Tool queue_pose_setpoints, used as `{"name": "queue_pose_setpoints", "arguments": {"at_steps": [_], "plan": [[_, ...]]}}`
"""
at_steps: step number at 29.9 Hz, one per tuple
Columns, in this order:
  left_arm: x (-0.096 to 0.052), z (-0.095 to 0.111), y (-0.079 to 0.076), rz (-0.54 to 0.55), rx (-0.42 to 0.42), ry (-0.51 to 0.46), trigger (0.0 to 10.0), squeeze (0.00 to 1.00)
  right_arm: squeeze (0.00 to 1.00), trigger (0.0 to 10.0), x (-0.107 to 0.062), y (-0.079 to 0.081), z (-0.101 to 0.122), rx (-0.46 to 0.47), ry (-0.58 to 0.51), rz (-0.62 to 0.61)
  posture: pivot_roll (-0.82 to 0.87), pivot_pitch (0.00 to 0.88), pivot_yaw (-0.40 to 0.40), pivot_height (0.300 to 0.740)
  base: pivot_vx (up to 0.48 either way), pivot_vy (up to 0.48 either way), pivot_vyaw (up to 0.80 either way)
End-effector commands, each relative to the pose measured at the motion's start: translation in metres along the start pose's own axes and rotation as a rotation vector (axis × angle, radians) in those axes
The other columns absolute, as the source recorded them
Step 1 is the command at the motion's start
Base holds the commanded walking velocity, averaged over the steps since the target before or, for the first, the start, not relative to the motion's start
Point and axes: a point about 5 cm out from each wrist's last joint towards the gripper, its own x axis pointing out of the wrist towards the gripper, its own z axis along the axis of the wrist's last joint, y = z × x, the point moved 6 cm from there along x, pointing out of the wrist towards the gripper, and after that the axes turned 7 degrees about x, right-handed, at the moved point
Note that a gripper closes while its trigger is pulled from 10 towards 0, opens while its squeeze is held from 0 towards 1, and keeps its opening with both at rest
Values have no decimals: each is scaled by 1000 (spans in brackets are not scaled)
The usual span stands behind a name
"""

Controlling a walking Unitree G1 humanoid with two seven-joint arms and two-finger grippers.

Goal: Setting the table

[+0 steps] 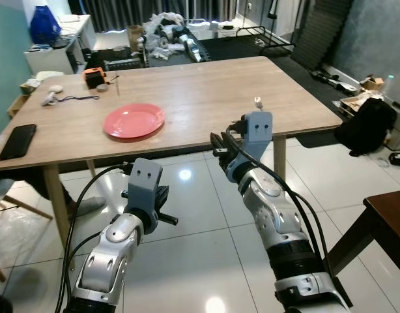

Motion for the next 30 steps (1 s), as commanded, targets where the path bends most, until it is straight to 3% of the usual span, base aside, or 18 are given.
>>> {"name": "queue_pose_setpoints", "arguments": {"at_steps": [1, 6, 15, 30], "plan": [[0, -5, -3, -8, -3, 15, 10000, 0, 0, 10000, -1, -3, -3, 3, 10, -12, -16, 107, 127, 740, 472, 0, 0], [0, -5, -3, -8, -3, 16, 10000, 0, 0, 10000, -1, -7, -2, 24, 6, -32, -16, 107, 127, 740, 472, 0, 0], [0, -5, -3, -8, -3, 18, 10000, 0, 0, 10000, 0, -10, 0, 34, -1, -50, -16, 111, 126, 740, 477, 0, -774], [0, -5, -3, -8, -2, 15, 10000, 0, 0, 10000, 0, -10, -1, 14, 0, -52, -11, 102, 127, 740, 480, 0, 0]]}}
